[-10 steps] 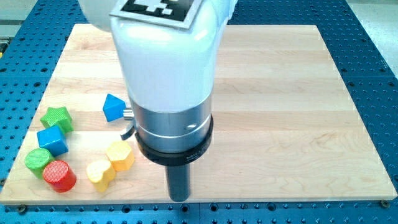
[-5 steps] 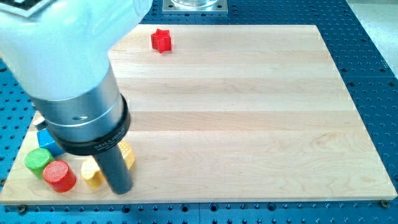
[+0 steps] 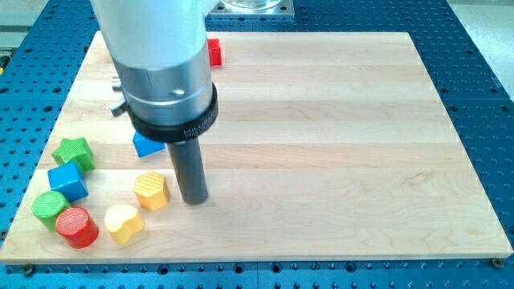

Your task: Separate the hexagon a bit from the heart

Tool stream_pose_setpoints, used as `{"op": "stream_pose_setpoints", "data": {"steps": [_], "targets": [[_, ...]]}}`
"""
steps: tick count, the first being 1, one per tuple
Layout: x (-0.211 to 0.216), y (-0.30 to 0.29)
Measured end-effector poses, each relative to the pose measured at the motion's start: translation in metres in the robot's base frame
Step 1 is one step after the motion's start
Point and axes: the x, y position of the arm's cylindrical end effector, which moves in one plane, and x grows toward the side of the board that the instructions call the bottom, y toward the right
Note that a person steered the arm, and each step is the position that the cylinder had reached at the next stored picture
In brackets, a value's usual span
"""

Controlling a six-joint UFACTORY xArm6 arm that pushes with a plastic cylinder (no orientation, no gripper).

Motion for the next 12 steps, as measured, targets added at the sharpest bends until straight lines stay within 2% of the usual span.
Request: {"op": "stream_pose_setpoints", "data": {"steps": [6,7,8,9,10,12], "targets": [[0.006,-0.026],[-0.007,-0.014],[-0.082,0.000],[-0.132,-0.054],[-0.125,-0.086],[-0.080,-0.051]]}}
